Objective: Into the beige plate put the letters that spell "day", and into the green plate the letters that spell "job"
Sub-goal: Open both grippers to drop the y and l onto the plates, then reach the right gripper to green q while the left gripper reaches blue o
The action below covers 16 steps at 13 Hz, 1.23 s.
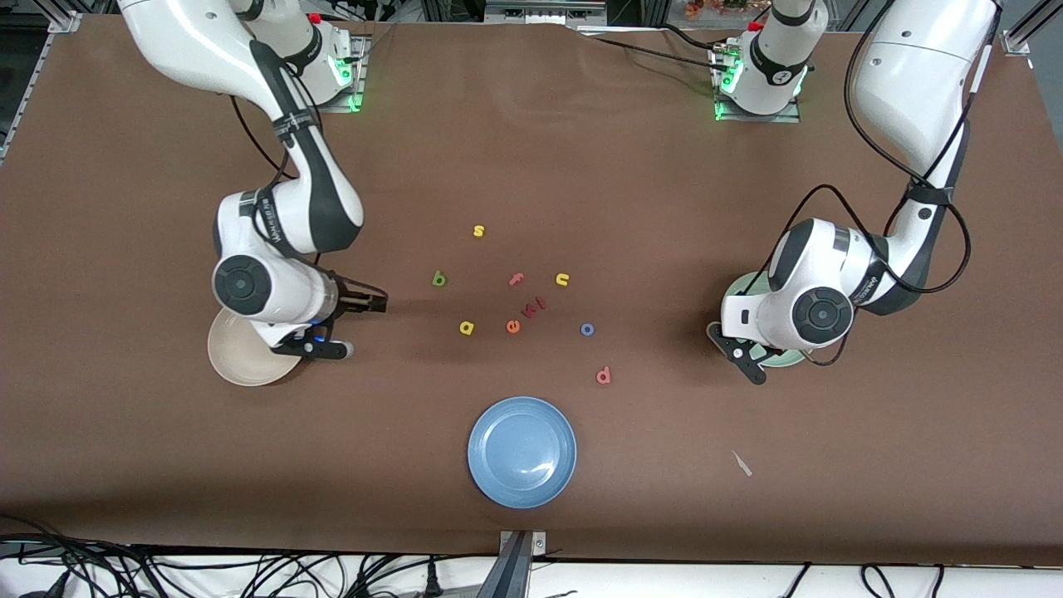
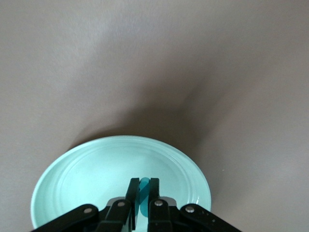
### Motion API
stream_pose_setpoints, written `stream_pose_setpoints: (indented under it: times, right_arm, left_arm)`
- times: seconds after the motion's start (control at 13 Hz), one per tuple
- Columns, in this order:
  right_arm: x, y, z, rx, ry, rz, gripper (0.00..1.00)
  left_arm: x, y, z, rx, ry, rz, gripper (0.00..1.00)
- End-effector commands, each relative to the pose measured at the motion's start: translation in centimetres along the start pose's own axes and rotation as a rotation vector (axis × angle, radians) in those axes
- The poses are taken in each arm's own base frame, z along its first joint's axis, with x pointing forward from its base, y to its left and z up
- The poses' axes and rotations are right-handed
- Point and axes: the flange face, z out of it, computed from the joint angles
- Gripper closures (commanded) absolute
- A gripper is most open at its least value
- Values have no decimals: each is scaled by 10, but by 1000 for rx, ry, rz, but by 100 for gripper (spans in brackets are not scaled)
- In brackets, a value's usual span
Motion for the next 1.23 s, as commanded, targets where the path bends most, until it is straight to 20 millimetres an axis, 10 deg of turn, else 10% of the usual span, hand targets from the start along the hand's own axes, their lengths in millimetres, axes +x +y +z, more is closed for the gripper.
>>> stream_pose_setpoints:
  times: [0.0, 0.31, 0.38, 0.46, 0.54, 1.15]
  right_arm:
    - [-28, -33, 3, 11, 54, 65, 0]
    - [-66, -85, 28, 41, 155, 128, 0]
    - [-72, -91, 35, 50, 169, 147, 0]
    - [-77, -96, 43, 48, 171, 138, 0]
    - [-77, -95, 48, 47, 174, 138, 0]
    - [-93, -104, 87, 44, 174, 113, 1]
  left_arm:
    - [-17, -6, 15, 17, 9, 18, 100]
    - [-40, -18, 46, 33, 52, 18, 99]
    - [-41, -18, 44, 49, 45, 30, 79]
    - [-42, -18, 43, 51, 42, 31, 14]
    - [-43, -19, 40, 55, 42, 36, 0]
    - [-7, 37, -43, 74, 85, 22, 0]
